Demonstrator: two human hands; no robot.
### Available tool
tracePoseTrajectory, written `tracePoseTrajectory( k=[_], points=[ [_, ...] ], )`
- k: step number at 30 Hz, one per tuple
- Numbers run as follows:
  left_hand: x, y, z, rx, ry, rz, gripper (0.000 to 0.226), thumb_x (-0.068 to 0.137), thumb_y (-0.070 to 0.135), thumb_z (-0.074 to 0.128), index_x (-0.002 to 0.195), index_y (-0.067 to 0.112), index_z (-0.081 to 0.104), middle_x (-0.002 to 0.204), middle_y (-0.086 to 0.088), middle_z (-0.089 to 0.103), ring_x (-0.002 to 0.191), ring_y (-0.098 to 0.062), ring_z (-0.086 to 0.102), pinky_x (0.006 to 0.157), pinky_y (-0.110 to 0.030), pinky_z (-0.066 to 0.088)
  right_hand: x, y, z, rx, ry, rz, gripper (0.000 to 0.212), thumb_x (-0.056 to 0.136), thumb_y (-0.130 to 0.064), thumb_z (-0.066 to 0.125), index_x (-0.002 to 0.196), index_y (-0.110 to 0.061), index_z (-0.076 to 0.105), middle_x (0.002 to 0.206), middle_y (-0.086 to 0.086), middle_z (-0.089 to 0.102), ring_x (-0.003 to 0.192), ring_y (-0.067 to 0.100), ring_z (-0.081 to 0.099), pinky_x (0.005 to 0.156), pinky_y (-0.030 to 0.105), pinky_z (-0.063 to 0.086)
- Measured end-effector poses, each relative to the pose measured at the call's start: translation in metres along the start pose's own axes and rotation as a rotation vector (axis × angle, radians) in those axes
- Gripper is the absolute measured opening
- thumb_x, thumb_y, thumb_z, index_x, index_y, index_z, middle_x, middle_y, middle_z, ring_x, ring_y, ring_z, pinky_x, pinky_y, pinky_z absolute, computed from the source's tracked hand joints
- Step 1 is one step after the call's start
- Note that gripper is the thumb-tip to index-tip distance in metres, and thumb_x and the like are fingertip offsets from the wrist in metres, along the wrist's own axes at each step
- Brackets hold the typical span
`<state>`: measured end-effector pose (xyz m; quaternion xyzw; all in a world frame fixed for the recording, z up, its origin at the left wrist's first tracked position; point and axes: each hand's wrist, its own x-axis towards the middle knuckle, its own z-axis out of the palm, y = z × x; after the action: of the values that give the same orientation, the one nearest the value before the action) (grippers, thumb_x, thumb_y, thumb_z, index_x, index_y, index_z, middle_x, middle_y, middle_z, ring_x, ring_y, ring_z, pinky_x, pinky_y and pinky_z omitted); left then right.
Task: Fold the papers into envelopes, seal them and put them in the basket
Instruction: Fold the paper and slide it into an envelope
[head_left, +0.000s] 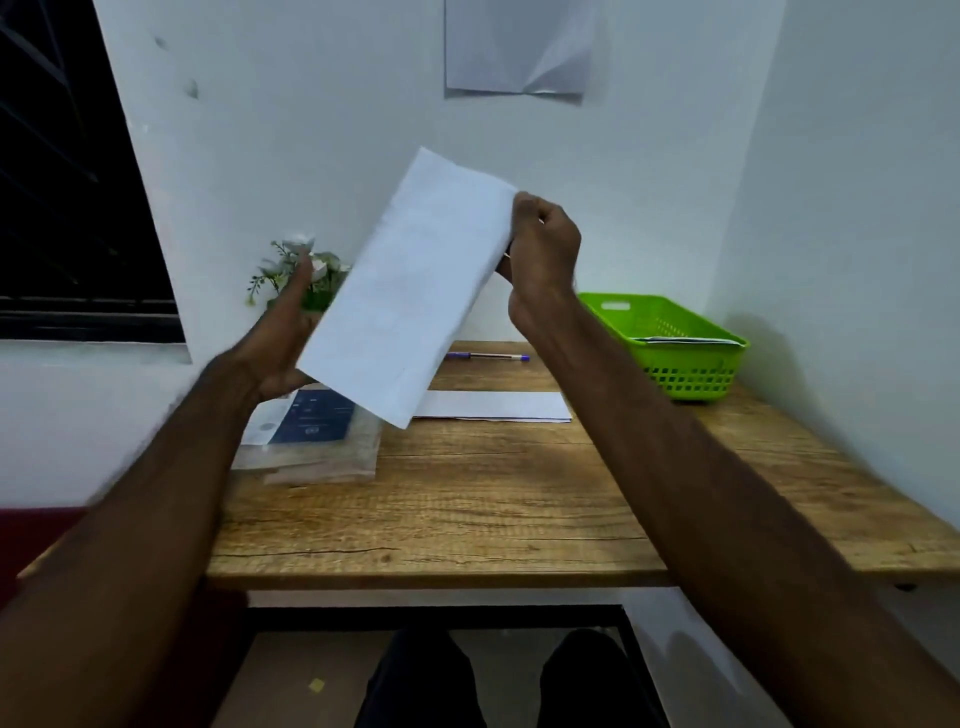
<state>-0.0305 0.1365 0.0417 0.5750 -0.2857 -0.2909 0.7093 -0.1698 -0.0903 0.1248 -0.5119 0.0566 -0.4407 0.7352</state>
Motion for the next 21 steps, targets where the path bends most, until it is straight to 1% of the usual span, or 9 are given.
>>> tracePoseTrajectory(
  k=[2, 5, 7, 9, 12, 14, 17, 19, 21],
  points=[
    [0.000, 0.001, 0.004, 0.035, -0.090, -0.003, 0.095, 0.075, 0.088, 0.057, 0.131, 0.012, 0.070, 0.136, -0.018, 0.066, 0.121, -0.032, 0.067, 0.092, -0.044, 0.060, 0.008, 0.013, -0.012, -0.033, 0.051, 0.028, 0.013, 0.098, -0.014, 0.057, 0.103, -0.008, 0.068, 0.092, 0.009, 0.064, 0.074, 0.020, 0.054, 0.065, 0.038, 0.052],
    [0.006, -0.007, 0.010, 0.259, -0.111, 0.078, 0.067, 0.069, 0.059, 0.087, 0.121, 0.020, 0.076, 0.132, -0.014, 0.069, 0.112, -0.026, 0.072, 0.081, -0.035, 0.062, 0.016, 0.032, -0.027, -0.076, 0.113, 0.054, 0.021, 0.096, -0.014, 0.056, 0.108, -0.003, 0.069, 0.093, 0.008, 0.063, 0.073, 0.019, 0.054, 0.063, 0.035, 0.050],
    [0.011, -0.012, 0.016, 0.313, -0.085, 0.075, 0.064, 0.059, 0.047, 0.097, 0.116, 0.022, 0.078, 0.126, -0.012, 0.072, 0.108, -0.026, 0.074, 0.078, -0.032, 0.062, 0.019, 0.040, -0.034, -0.091, 0.122, 0.069, 0.023, 0.097, -0.014, 0.055, 0.112, -0.003, 0.069, 0.097, 0.008, 0.064, 0.075, 0.018, 0.056, 0.061, 0.033, 0.053],
    [0.015, -0.014, 0.022, 0.348, -0.005, 0.118, 0.055, 0.060, 0.041, 0.096, 0.110, 0.025, 0.081, 0.121, -0.011, 0.075, 0.105, -0.026, 0.075, 0.075, -0.031, 0.062, 0.021, 0.044, -0.039, -0.078, 0.100, 0.087, 0.021, 0.097, -0.014, 0.055, 0.112, -0.005, 0.068, 0.100, 0.008, 0.065, 0.078, 0.018, 0.058, 0.060, 0.031, 0.056],
    [0.017, -0.013, 0.029, 0.357, 0.167, 0.259, 0.040, 0.069, 0.036, 0.088, 0.106, 0.023, 0.081, 0.114, -0.008, 0.077, 0.100, -0.026, 0.076, 0.071, -0.031, 0.062, 0.022, 0.040, -0.044, -0.023, 0.025, 0.094, 0.014, 0.098, -0.012, 0.054, 0.106, -0.009, 0.066, 0.096, 0.009, 0.064, 0.076, 0.022, 0.063, 0.062, 0.033, 0.061],
    [0.017, -0.010, 0.029, 0.364, 0.312, 0.391, 0.031, 0.074, 0.032, 0.086, 0.104, 0.023, 0.081, 0.106, -0.002, 0.080, 0.093, -0.020, 0.076, 0.070, -0.030, 0.062, 0.024, 0.036, -0.047, -0.007, -0.040, 0.088, 0.011, 0.100, -0.012, 0.054, 0.104, -0.011, 0.064, 0.095, 0.009, 0.064, 0.077, 0.022, 0.067, 0.069, 0.039, 0.064],
    [0.016, -0.006, 0.023, 0.482, 0.438, 0.646, 0.022, 0.087, 0.019, 0.080, 0.108, 0.024, 0.079, 0.098, 0.010, 0.080, 0.084, -0.006, 0.073, 0.073, -0.022, 0.059, 0.027, 0.034, -0.051, -0.053, -0.165, 0.127, 0.008, 0.103, -0.017, 0.055, 0.102, -0.015, 0.063, 0.101, 0.009, 0.067, 0.093, 0.022, 0.071, 0.083, 0.049, 0.063],
    [0.014, -0.004, 0.019, 0.595, 0.527, 0.772, 0.020, 0.088, 0.016, 0.078, 0.108, 0.018, 0.079, 0.096, 0.004, 0.080, 0.081, -0.003, 0.071, 0.076, -0.021, 0.057, 0.029, 0.038, -0.056, -0.093, -0.234, 0.211, 0.008, 0.103, -0.019, 0.056, 0.102, -0.016, 0.064, 0.107, 0.010, 0.066, 0.103, 0.024, 0.067, 0.082, 0.054, 0.062],
    [0.012, -0.003, 0.015, 0.688, 0.606, 0.851, 0.017, 0.087, 0.016, 0.077, 0.103, 0.013, 0.081, 0.095, -0.003, 0.079, 0.087, -0.008, 0.073, 0.082, -0.025, 0.058, 0.029, 0.045, -0.062, -0.111, -0.287, 0.363, 0.013, 0.104, -0.022, 0.054, 0.104, -0.012, 0.062, 0.109, 0.013, 0.063, 0.103, 0.031, 0.066, 0.078, 0.056, 0.062]
  ],
)
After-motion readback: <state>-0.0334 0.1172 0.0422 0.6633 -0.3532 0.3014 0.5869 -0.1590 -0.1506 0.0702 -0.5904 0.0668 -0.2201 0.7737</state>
